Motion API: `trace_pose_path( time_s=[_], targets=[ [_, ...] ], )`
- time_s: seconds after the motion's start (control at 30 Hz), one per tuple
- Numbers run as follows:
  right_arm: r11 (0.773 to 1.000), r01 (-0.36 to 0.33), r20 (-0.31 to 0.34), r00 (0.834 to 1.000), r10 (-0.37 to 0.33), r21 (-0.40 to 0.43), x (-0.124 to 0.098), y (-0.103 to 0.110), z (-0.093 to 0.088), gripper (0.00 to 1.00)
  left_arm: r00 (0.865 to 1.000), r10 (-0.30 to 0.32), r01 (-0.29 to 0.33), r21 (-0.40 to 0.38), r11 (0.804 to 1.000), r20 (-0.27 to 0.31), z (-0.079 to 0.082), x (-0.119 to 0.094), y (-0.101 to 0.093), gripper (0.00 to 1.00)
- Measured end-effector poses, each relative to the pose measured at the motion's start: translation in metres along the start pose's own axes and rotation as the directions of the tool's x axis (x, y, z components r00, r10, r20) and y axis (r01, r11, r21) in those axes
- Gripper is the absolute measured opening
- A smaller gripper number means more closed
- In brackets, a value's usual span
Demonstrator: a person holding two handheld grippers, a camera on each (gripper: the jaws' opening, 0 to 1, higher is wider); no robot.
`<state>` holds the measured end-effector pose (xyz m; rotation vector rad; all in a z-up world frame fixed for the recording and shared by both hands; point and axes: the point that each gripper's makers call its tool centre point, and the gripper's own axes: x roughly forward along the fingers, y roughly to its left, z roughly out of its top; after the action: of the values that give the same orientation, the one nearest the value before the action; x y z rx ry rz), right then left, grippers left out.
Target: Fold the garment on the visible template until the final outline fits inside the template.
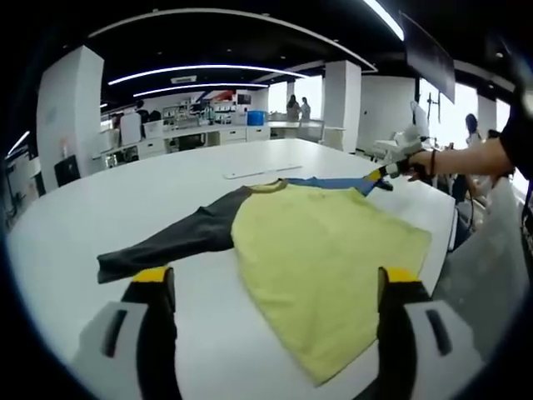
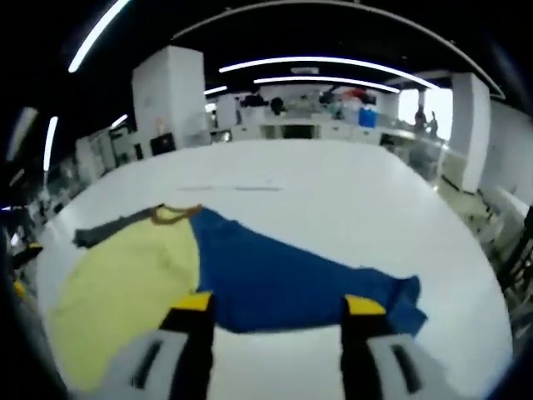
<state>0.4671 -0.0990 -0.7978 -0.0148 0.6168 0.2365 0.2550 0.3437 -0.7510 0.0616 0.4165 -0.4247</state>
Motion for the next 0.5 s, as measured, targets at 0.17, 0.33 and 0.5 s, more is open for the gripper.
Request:
trace_pose_path(
  time_s=[0.17,0.33,0.5],
  targets=[
    [0.996,0.059,0.005,0.998,-0.059,0.064,-0.008,-0.019,-0.005,0.64,1.0,-0.002,0.002,-0.002,1.0,0.0,0.001,0.001,-0.001,0.99],
    [0.983,0.133,-0.002,0.991,-0.134,0.125,-0.017,-0.046,-0.015,0.61,1.0,0.0,0.0,0.003,1.0,0.0,0.001,0.001,-0.001,0.99],
    [0.958,0.202,-0.025,0.979,-0.201,0.205,-0.028,-0.064,-0.029,0.52,1.0,0.004,-0.004,0.0,1.0,0.003,0.002,0.0,0.001,0.98]
  ],
)
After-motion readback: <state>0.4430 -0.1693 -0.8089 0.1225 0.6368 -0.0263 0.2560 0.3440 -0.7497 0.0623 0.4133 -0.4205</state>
